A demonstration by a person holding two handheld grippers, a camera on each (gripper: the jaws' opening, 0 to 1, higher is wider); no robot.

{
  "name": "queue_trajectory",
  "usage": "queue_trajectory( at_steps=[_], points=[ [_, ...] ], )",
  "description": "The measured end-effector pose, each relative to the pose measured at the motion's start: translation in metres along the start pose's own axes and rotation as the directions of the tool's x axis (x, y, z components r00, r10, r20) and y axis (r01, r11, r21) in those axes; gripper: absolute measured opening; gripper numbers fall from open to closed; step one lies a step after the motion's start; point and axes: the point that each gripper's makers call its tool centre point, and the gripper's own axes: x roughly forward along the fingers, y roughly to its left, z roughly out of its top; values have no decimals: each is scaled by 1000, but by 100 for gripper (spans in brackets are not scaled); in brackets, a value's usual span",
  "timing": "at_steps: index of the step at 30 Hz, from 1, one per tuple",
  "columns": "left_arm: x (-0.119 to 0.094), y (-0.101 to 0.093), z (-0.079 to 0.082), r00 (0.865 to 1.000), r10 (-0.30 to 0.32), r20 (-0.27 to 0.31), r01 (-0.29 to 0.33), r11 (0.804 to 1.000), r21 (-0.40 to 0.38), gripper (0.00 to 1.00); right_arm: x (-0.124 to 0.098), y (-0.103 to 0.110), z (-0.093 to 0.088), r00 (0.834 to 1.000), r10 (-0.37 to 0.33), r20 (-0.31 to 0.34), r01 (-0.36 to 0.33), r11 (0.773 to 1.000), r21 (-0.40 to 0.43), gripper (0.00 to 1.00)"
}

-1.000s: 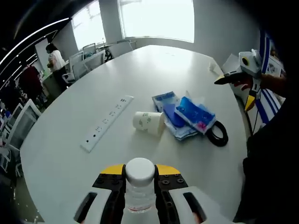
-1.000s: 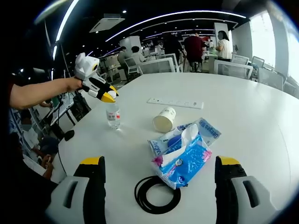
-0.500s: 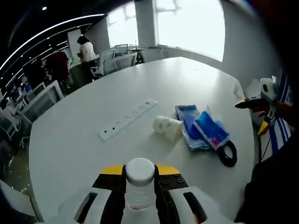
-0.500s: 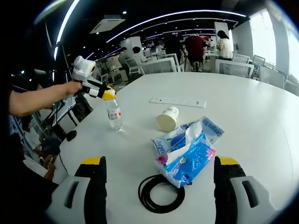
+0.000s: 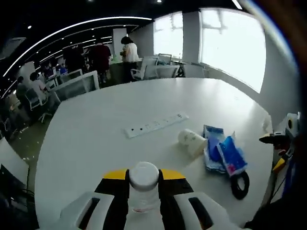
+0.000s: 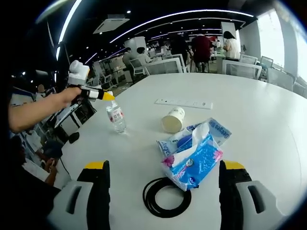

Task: Arrange the tabletop items into an orderly group along one side of the table until the central work area is clear of visible clutter.

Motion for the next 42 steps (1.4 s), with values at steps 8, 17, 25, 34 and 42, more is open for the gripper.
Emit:
queue_trajectory(
  at_steps=[8,17,25,34,42],
  points=[
    [-6,-1,-5,994,103,39,-99,991,-87,21,1,2,0,1000,8,0,-8,1000,-2,91],
    [-14,-1,-12,979,178,95,-165,977,-136,21,3,3,-5,1000,14,-3,-14,1000,3,90],
    [-10,2,-10,979,169,114,-156,981,-116,22,4,1,-8,1000,15,-10,-15,1000,5,89],
    [-10,0,-13,981,165,104,-156,984,-89,23,3,-2,-5,1000,8,1,-8,1000,9,90],
    [-10,1,-12,980,164,114,-159,986,-50,25,4,-4,-4,1000,3,5,-3,1000,12,90]
  ],
)
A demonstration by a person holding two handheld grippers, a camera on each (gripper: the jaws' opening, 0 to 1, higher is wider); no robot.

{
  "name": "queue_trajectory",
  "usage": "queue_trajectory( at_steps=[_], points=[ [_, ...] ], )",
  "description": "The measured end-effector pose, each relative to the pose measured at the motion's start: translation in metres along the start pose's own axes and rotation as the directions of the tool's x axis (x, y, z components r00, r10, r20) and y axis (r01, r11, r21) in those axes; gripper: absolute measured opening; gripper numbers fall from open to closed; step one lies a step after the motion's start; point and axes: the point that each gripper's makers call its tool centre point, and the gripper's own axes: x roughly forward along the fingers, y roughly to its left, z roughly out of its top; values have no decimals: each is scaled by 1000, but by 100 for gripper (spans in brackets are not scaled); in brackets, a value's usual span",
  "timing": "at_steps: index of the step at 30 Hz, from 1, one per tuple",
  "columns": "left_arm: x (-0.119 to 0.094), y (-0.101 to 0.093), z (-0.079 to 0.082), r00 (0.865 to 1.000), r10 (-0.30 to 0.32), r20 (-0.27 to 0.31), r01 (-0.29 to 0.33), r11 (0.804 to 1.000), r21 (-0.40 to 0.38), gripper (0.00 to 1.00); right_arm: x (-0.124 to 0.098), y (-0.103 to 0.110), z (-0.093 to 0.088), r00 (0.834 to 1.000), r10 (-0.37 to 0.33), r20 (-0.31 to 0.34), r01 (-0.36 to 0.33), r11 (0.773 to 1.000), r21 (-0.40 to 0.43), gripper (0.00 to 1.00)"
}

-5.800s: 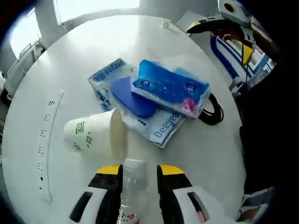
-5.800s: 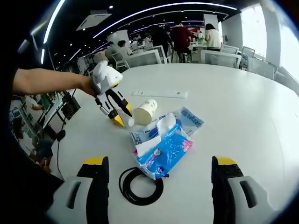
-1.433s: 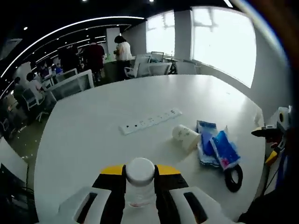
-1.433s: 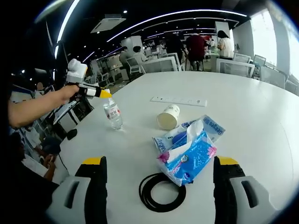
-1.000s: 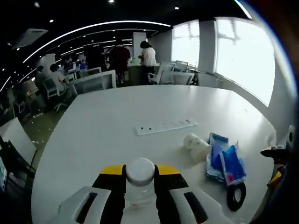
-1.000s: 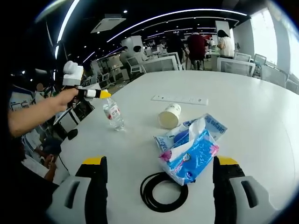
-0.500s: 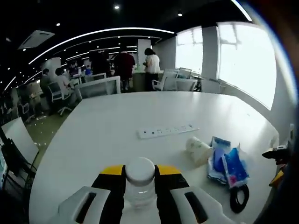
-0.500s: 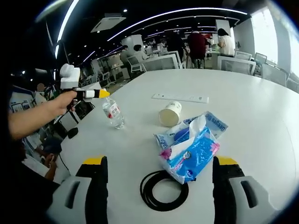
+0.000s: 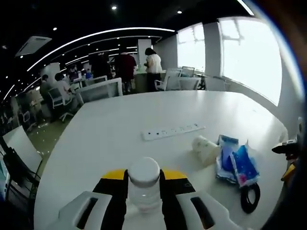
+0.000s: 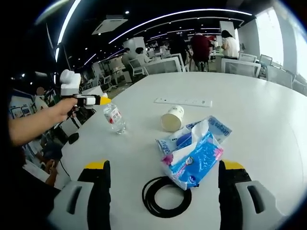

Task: Arrange the tabletop items into an orderly group along one side of the table until the central work area is clear of visible clutter.

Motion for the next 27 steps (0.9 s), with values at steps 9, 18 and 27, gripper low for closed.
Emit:
queue_trajectory(
  at_steps=[9,18,27],
  points=[
    [-17,-6,10,999,-30,28,30,999,13,44,2,-3,7,1000,-11,24,11,1000,1,90],
    [-43,-24,-1,992,-122,15,122,993,-4,66,3,-3,14,999,-8,47,9,1000,-11,92],
    [-70,-71,-20,957,-289,16,288,957,21,79,0,1,17,999,-5,53,8,998,-56,97]
  ],
)
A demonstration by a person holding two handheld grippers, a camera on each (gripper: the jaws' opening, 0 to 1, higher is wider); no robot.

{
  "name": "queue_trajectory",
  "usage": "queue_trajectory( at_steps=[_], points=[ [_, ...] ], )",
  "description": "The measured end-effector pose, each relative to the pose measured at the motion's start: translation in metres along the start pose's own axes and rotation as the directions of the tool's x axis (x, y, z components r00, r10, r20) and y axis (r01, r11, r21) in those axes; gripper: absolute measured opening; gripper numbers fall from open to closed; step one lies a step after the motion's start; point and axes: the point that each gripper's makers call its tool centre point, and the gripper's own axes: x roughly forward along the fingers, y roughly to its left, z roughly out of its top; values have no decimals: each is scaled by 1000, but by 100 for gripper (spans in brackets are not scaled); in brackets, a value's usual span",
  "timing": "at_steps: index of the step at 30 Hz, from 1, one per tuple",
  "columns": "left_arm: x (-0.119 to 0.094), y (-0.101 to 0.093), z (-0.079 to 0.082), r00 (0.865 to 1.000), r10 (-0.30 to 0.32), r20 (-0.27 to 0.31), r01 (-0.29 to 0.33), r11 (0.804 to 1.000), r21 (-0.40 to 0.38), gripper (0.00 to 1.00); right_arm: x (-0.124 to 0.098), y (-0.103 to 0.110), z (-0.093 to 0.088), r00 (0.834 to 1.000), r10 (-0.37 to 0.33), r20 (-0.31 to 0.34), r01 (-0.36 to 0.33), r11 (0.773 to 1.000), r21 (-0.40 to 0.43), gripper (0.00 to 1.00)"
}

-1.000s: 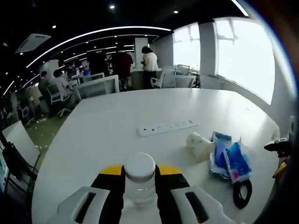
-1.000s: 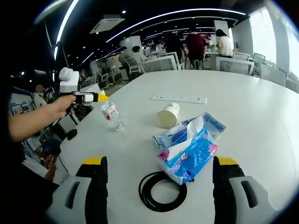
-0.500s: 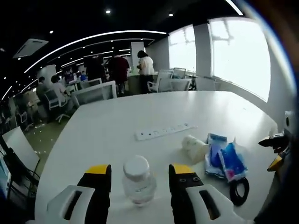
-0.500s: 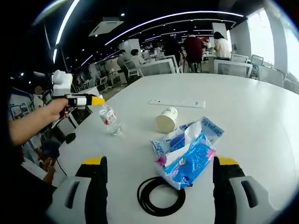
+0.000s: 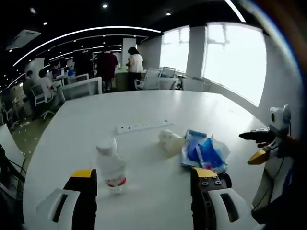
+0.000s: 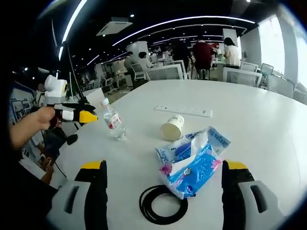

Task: Arrange the tabletop items into an orderly group along one side of the table until the central work area is clear of visible clutter.

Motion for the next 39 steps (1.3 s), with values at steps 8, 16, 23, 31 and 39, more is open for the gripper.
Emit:
queue_trajectory(
  at_steps=[8,16,23,31,39],
  points=[
    [-15,-27,-3,997,-64,31,64,998,-28,95,-6,4,3,1000,7,13,-7,1000,-15,100],
    [-23,-49,-12,989,-140,48,143,988,-53,100,-13,0,0,1000,-11,16,11,999,-32,100],
    [-29,-54,-6,987,-146,71,149,988,-45,100,-17,-3,2,999,-17,34,18,1000,-23,100],
    [-27,-51,-11,989,-140,53,142,989,-30,100,-15,-4,5,999,-22,41,23,999,-29,99],
    [-27,-52,-9,987,-146,65,149,988,-44,100,-13,-3,8,999,-20,42,22,999,-32,98]
  ],
)
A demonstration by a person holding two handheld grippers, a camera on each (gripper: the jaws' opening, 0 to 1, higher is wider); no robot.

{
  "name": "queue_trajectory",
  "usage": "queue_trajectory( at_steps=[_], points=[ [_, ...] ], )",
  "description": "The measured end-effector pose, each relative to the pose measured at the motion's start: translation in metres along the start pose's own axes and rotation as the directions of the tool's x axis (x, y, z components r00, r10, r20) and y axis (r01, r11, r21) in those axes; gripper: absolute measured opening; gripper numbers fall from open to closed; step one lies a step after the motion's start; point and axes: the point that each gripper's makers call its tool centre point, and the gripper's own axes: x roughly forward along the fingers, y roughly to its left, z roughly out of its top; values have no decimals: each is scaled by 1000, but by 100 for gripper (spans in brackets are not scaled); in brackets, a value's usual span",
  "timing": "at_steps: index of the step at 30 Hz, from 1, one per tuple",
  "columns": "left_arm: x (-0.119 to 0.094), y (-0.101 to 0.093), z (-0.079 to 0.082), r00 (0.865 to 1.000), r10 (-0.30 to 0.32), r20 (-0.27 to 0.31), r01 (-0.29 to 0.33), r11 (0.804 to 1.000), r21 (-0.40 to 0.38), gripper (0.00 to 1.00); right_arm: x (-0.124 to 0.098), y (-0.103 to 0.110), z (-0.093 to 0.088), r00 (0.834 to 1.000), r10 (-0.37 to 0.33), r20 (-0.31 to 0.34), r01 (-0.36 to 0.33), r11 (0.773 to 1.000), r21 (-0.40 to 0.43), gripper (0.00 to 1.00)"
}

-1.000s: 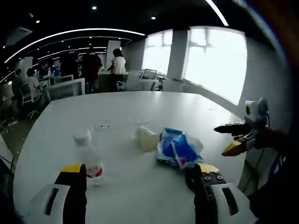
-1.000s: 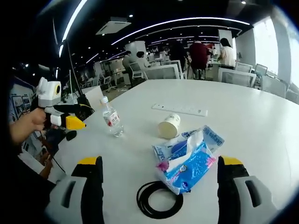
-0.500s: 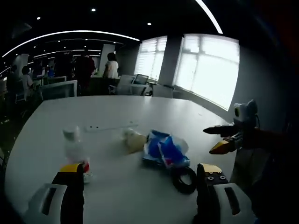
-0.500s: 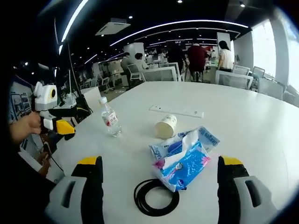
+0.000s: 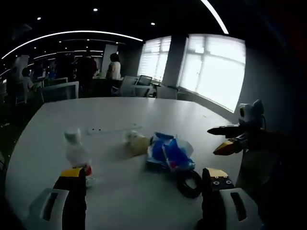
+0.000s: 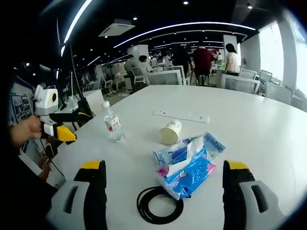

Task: Arrange the tabletop items into an orderly group along one side of the table until the central work area is clear of visible clutter.

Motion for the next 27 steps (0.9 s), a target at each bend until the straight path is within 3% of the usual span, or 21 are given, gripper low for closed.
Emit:
queue_trajectory(
  at_steps=[10,27],
  points=[
    [-2,0,-2,1000,-8,5,8,1000,-7,100,10,-5,13,1000,1,12,-1,1000,-29,94],
    [-9,4,-3,1000,6,12,-6,1000,-16,100,39,-6,25,1000,15,-2,-15,997,-71,78]
  ],
)
